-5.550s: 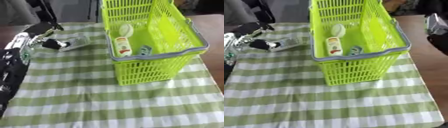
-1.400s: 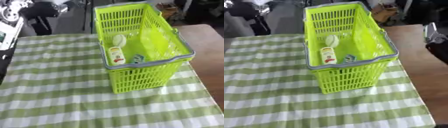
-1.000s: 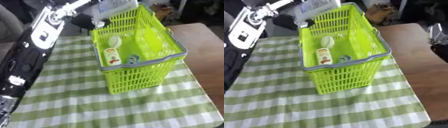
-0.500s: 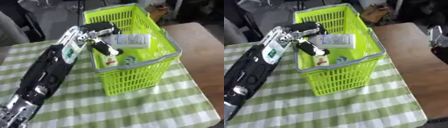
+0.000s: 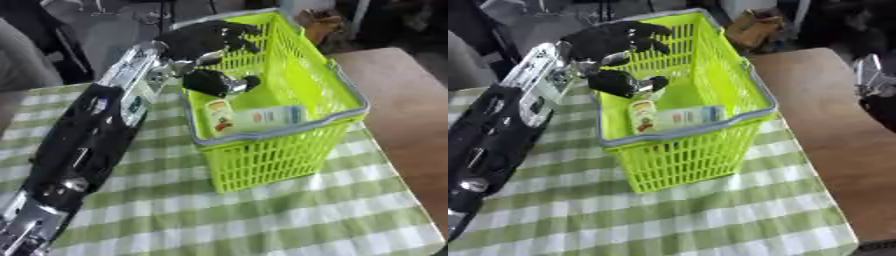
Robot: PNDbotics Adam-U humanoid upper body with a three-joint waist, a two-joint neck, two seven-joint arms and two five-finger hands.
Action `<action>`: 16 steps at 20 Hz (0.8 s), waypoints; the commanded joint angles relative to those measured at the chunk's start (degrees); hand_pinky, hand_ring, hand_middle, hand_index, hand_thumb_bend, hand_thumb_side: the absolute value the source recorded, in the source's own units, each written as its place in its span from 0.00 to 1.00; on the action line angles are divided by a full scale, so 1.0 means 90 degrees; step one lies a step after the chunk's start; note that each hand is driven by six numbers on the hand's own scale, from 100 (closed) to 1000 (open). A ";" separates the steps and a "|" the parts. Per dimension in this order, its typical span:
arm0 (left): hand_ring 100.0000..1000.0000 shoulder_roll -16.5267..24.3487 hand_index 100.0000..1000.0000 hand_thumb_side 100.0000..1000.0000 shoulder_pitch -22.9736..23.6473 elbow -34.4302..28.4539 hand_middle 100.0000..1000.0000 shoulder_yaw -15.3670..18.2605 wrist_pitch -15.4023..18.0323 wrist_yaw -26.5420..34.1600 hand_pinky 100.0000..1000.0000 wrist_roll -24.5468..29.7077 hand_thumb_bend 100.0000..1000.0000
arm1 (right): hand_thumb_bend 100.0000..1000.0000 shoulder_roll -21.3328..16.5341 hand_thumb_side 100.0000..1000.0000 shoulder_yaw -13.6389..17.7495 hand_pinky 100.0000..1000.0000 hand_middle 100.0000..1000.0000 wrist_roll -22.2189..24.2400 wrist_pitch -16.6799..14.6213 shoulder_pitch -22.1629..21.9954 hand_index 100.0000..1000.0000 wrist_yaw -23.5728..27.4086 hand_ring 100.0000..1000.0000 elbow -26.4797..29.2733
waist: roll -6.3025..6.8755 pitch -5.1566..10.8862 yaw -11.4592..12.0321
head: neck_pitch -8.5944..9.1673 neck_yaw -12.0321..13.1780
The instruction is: Pick up objects on the table and place them in the box.
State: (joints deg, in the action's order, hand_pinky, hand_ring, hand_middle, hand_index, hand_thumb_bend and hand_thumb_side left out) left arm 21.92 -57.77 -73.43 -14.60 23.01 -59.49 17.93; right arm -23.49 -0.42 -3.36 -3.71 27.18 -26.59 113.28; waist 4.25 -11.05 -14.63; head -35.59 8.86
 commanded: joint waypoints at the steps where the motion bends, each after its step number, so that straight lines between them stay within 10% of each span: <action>1: 0.96 0.0216 0.89 1.00 -0.0075 -0.0155 0.94 0.0198 0.0045 -0.0171 0.98 -0.0142 0.47 | 0.03 -0.0078 0.36 0.0043 0.51 0.59 -0.0012 0.0003 0.0057 0.75 0.0024 0.52 0.0037 | -0.0065 0.0140 0.0027 | 0.0014 -0.0016; 4: 0.90 0.0264 0.84 0.89 0.0040 -0.0234 0.85 0.0359 -0.0194 0.0345 0.90 -0.0488 0.37 | 0.03 -0.0074 0.36 0.0059 0.51 0.59 -0.0025 0.0010 0.0044 0.75 0.0019 0.52 0.0031 | -0.0104 0.0149 0.0084 | 0.0006 -0.0041; 8: 0.79 0.0620 0.78 0.88 0.0649 -0.1067 0.75 0.0745 -0.0905 0.2671 0.76 -0.1011 0.12 | 0.03 -0.0071 0.36 0.0123 0.51 0.59 -0.0079 0.0043 -0.0040 0.75 0.0004 0.52 0.0004 | -0.0194 0.0192 0.0308 | -0.0059 -0.0180; 13: 0.77 0.0827 0.75 0.84 0.1988 -0.2895 0.72 0.1463 -0.1682 0.5897 0.72 -0.1389 0.17 | 0.03 -0.0063 0.37 0.0218 0.51 0.59 -0.0175 0.0082 -0.0164 0.75 -0.0038 0.52 -0.0017 | -0.0286 0.0254 0.0729 | -0.0207 -0.0320; 16: 0.77 0.0789 0.76 0.82 0.3127 -0.3898 0.72 0.2025 -0.1874 0.6736 0.72 -0.1643 0.17 | 0.03 -0.0056 0.37 0.0253 0.51 0.59 -0.0218 0.0098 -0.0212 0.75 -0.0044 0.52 -0.0026 | -0.0312 0.0239 0.0976 | -0.0263 -0.0402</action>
State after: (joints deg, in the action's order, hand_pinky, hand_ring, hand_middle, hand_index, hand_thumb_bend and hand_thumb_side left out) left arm 27.55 -29.29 -104.03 1.16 6.94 -2.64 4.06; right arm -23.47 1.13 -4.94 -2.85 24.70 -26.67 112.62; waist 1.60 -9.87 -5.32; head -37.49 5.61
